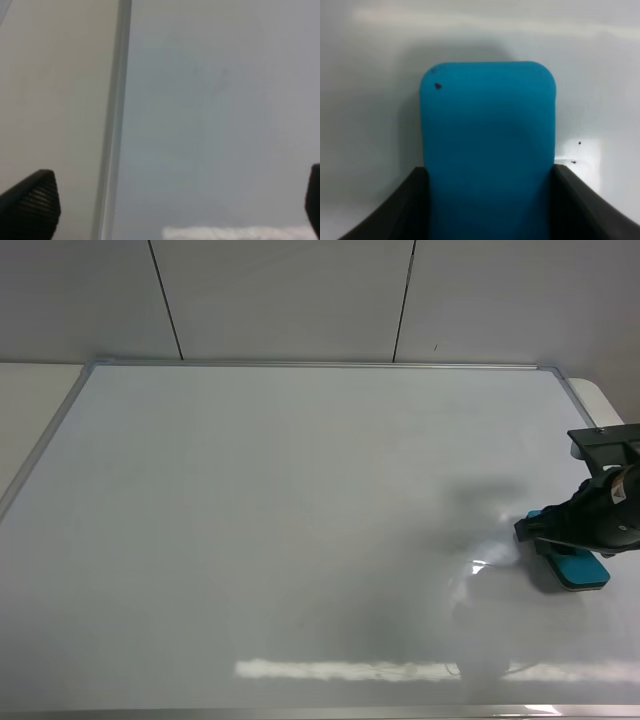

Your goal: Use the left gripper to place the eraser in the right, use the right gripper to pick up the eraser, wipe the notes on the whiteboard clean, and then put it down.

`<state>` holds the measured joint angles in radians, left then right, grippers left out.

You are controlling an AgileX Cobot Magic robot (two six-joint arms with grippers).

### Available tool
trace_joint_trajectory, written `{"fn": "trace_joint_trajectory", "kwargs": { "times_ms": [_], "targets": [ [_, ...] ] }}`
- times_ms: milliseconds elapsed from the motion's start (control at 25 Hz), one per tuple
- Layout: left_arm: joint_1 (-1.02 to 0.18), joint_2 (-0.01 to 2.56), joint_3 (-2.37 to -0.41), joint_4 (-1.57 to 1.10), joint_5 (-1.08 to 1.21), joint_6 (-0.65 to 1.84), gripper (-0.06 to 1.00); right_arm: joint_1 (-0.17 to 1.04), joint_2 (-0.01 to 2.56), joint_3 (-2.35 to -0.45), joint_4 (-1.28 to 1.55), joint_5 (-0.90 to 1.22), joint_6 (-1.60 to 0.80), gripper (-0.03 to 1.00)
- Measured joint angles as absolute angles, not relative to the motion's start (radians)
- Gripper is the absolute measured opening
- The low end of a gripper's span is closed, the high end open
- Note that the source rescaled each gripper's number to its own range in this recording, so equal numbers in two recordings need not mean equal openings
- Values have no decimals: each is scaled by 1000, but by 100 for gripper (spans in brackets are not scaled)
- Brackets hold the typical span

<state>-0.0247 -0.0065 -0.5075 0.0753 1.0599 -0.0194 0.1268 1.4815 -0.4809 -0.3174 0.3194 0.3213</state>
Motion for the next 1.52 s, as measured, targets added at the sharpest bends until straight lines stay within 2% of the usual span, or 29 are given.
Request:
{"fn": "trace_joint_trajectory", "kwargs": {
  "times_ms": [400,440,480,560,600,640,720,880,1280,1520],
  "targets": [
    [-25,-6,-507,75,1060,-19,100,127,1481,-481,-322,305,321,2],
    [-25,-6,-507,75,1060,-19,100,127,1481,-481,-322,302,321,7],
    [-25,-6,-507,75,1060,-19,100,127,1481,-481,-322,298,321,18],
    [-25,-6,-507,75,1060,-19,100,127,1481,-481,-322,295,322,63],
    [-25,-6,-507,75,1060,-19,100,127,1481,-481,-322,295,324,76],
    [-25,-6,-507,75,1060,-19,100,127,1481,-481,-322,296,328,86],
    [-25,-6,-507,75,1060,-19,100,127,1481,-481,-322,301,330,95],
    [-25,-6,-507,75,1060,-19,100,127,1481,-481,-322,309,332,99],
    [-25,-6,-507,75,1060,-19,100,127,1443,-493,-266,332,333,100],
    [-25,-6,-507,75,1060,-19,100,136,1209,-688,-195,517,247,100]
  ]
}}
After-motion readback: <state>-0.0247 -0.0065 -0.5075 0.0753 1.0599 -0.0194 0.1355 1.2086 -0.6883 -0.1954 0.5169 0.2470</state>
